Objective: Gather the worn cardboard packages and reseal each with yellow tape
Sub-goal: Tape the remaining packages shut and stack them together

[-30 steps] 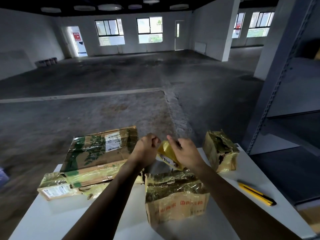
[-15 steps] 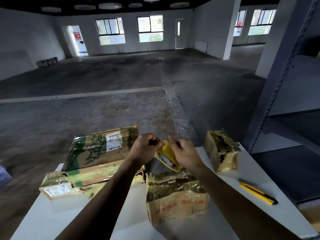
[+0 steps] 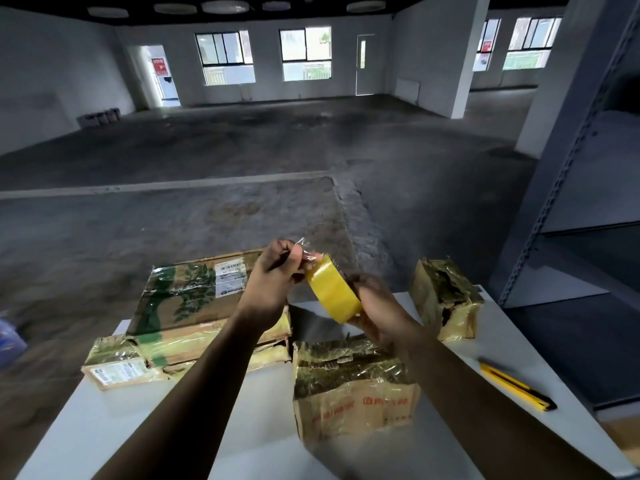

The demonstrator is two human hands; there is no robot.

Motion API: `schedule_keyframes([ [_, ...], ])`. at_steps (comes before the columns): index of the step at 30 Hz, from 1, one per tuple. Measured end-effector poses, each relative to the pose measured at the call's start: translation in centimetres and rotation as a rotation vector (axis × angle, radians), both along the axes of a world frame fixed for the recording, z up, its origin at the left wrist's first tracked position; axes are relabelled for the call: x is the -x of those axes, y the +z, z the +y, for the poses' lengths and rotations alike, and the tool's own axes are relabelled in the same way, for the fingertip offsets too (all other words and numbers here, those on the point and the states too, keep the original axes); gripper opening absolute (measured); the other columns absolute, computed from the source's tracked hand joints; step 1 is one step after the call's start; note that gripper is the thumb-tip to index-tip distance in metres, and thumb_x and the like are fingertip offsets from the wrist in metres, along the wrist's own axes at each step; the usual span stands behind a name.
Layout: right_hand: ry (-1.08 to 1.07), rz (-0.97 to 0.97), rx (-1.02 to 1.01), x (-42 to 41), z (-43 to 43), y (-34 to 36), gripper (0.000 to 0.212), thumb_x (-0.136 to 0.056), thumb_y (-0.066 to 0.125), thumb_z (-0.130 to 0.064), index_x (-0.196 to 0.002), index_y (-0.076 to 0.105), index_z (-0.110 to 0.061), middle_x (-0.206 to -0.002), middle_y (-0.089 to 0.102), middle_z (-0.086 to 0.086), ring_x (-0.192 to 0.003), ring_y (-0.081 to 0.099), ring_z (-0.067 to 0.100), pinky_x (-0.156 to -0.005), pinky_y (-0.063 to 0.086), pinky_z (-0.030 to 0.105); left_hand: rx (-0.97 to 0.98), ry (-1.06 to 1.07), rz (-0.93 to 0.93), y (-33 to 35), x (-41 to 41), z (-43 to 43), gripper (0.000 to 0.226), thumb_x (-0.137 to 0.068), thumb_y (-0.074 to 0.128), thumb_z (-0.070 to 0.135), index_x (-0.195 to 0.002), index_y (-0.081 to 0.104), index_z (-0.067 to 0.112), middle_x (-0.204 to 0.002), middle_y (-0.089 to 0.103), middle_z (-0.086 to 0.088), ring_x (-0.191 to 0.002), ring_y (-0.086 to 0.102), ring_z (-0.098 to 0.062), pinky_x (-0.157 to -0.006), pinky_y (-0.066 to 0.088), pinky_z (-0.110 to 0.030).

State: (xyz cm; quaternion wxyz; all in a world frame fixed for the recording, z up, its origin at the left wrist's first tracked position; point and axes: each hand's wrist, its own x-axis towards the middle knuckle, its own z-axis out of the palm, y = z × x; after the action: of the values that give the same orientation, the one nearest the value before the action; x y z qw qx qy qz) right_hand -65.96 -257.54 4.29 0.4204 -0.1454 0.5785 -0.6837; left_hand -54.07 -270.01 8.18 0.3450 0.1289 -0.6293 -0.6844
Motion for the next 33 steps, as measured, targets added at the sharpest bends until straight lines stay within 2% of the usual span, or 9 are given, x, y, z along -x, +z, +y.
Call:
schedule_keyframes([
  [2,0.118,-0.215,0.007,-0.2,0.6,-0.1,0.032,-0.105,0.042,-0.025,-0.105,0.069,-0.008,-0.099,0.072,0.017,-0.083,0.069,0.028,-0.066,0.06,0.036,-0.009,-0.087,0.034,-0.3,-0.3,-0.2,0.013,-0.102,0.046,0.01,-0.093,0.05,0.002,-0.092,0.073,-0.008,-0.084,0.067,-0.018,-0.077,0.054,-0.032],
  [4,0.096,-0.193,-0.021,0.1,0.3,-0.6,0.032,-0.104,0.042,-0.022,-0.116,0.067,-0.005,-0.098,0.07,0.014,-0.081,0.067,0.024,-0.062,0.057,0.032,-0.019,-0.147,0.045,-0.7,-0.9,-0.6,0.012,-0.101,0.049,0.01,-0.093,0.051,0.001,-0.1,0.069,-0.014,-0.09,0.066,-0.021,-0.078,0.055,-0.032],
  [10,-0.159,0.141,0.011,1.8,0.2,-0.6,0.015,-0.1,0.054,-0.006,-0.103,0.066,-0.013,-0.097,0.069,0.007,-0.081,0.063,0.016,-0.061,0.056,0.025,-0.17,-0.333,-0.383,-3.8,-4.2,-2.4,0.03,-0.091,0.062,0.014,-0.117,0.058,0.002,-0.092,0.061,-0.011,-0.082,0.061,-0.018,-0.069,0.054,-0.027],
  [15,-0.075,0.445,-0.01,1.1,-0.3,-1.2,0.014,-0.097,0.061,-0.009,-0.099,0.068,-0.021,-0.1,0.07,-0.001,-0.092,0.066,0.013,-0.066,0.052,0.013,-0.321,-0.362,-0.342,-6.6,-5.6,-2.6,0.026,-0.086,0.061,0.001,-0.11,0.068,-0.002,-0.104,0.069,-0.018,-0.099,0.066,-0.025,-0.086,0.055,-0.028],
  [19,0.103,0.6,-0.066,1.1,-0.8,-1.9,0.026,-0.095,0.062,-0.005,-0.103,0.062,-0.03,-0.101,0.066,-0.009,-0.1,0.064,0.014,-0.086,0.056,0.024,-0.5,-0.537,-0.334,-8.1,-7.5,-3.8,0.039,-0.088,0.058,-0.005,-0.127,0.06,-0.005,-0.129,0.061,-0.026,-0.123,0.058,-0.033,-0.098,0.051,-0.031],
  [22,0.238,0.784,-0.091,0.8,-1.2,-2.8,0.028,-0.092,0.066,-0.009,-0.112,0.056,-0.027,-0.105,0.059,-0.006,-0.1,0.061,0.017,-0.088,0.054,0.029,-0.49,-0.399,-0.427,-8.8,-7.6,-3.5,0.028,-0.095,0.058,0.023,-0.111,0.065,0.0,-0.107,0.069,-0.018,-0.103,0.065,-0.027,-0.084,0.055,-0.029],
  [27,0.332,0.88,-0.223,-0.1,-2.1,-3.7,0.037,-0.087,0.075,-0.022,-0.115,0.052,-0.029,-0.11,0.056,-0.009,-0.1,0.054,0.004,-0.077,0.044,0.011,-0.378,-0.093,-0.658,-10.8,-6.3,-3.2,0.019,-0.089,0.068,0.002,-0.107,0.063,0.002,-0.085,0.07,-0.013,-0.069,0.069,-0.013,-0.06,0.054,-0.02],
  [30,0.374,0.931,-0.3,-0.2,-2.5,-3.4,0.045,-0.081,0.081,-0.036,-0.116,0.053,-0.033,-0.113,0.059,-0.01,-0.103,0.056,0.007,-0.082,0.047,0.022,-0.509,-0.016,-0.67,-11.7,-6.2,-3.1,0.01,-0.089,0.068,0.002,-0.095,0.068,-0.005,-0.079,0.068,-0.012,-0.057,0.067,-0.006,-0.053,0.052,-0.016],
  [33,0.485,1.048,-0.408,0.2,-2.1,-1.8,0.055,-0.073,0.084,-0.047,-0.118,0.055,-0.034,-0.111,0.058,-0.011,-0.102,0.057,0.012,-0.079,0.046,0.027,-0.377,0.132,-0.729,-12.7,-7.1,-4.4,0.007,-0.089,0.07,0.007,-0.084,0.07,0.003,-0.08,0.07,-0.013,-0.063,0.066,-0.012,-0.056,0.054,-0.018],
])
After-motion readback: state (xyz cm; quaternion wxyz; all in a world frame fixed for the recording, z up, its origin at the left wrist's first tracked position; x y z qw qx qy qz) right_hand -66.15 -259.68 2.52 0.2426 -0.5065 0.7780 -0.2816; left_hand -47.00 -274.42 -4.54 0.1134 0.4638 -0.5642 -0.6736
